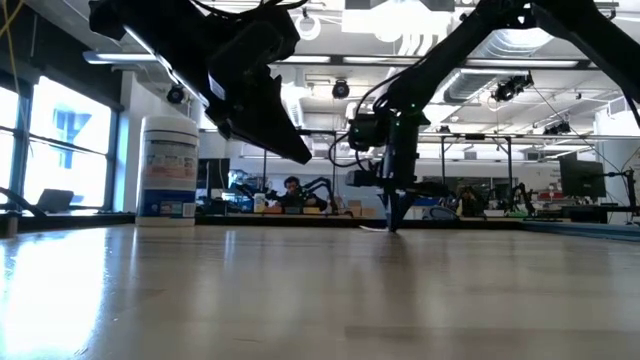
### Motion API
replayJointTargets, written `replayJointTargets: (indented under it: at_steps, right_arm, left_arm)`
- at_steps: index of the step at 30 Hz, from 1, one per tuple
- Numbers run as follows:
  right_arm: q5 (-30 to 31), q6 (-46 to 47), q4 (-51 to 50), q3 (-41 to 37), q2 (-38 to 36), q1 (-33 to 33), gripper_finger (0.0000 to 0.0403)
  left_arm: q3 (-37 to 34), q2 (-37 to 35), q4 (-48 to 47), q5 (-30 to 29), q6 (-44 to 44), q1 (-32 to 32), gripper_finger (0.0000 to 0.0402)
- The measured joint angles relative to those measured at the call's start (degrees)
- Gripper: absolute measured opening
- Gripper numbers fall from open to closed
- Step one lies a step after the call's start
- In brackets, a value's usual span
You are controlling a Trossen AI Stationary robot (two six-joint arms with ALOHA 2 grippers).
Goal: Pick & Place First Aid Supplies
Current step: Put the ointment pack into the left red bin
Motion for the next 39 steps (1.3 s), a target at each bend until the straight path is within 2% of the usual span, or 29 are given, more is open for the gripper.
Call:
replayJointTargets:
  at_steps: [8, 12, 17, 23, 28, 32, 35, 39]
  right_arm:
    - [3.0, -2.6, -1.7, -0.2, -4.6, 2.3, 0.0001]
    - [5.5, -4.4, -3.8, -0.1, -9.1, 5.7, 0.0001]
    - [10.6, -7.1, -7.3, -0.1, -14.4, 14.0, 0.0001]
    - [18.5, -8.9, -8.9, 0.0, -17.2, 27.7, 0.0001]
    - [29.5, -2.8, -12.0, -1.2, -17.4, 40.3, 0.0001]
    - [35.1, -0.5, -10.1, -4.0, -17.4, 48.5, 0.0001]
    - [38.6, -2.2, -4.4, -6.7, -17.4, 53.1, 0.0001]
    - [41.3, -9.5, 3.2, -10.3, -17.4, 57.8, 0.0001]
  left_arm:
    - [0.0, 0.0, 0.8, -5.9, 0.0, 0.0, 0.0001]
    - [-0.1, 0.0, -0.3, -4.5, 1.6, 0.0, 0.0001]
    - [-0.1, 0.0, -4.2, -5.2, 3.4, 0.0, 0.0001]
    - [-0.1, -0.1, -6.0, -5.2, 4.0, 0.5, 0.0001]
    - [-0.4, -3.2, -6.9, -1.7, 3.9, 0.4, 0.0001]
    - [-2.4, -4.1, 2.6, 6.1, 3.9, 0.4, 0.0001]
    - [-4.0, -2.8, 11.7, 14.9, 4.0, 0.4, 0.0001]
    - [-4.9, 0.0, 16.3, 17.3, 4.0, 0.3, 0.0001]
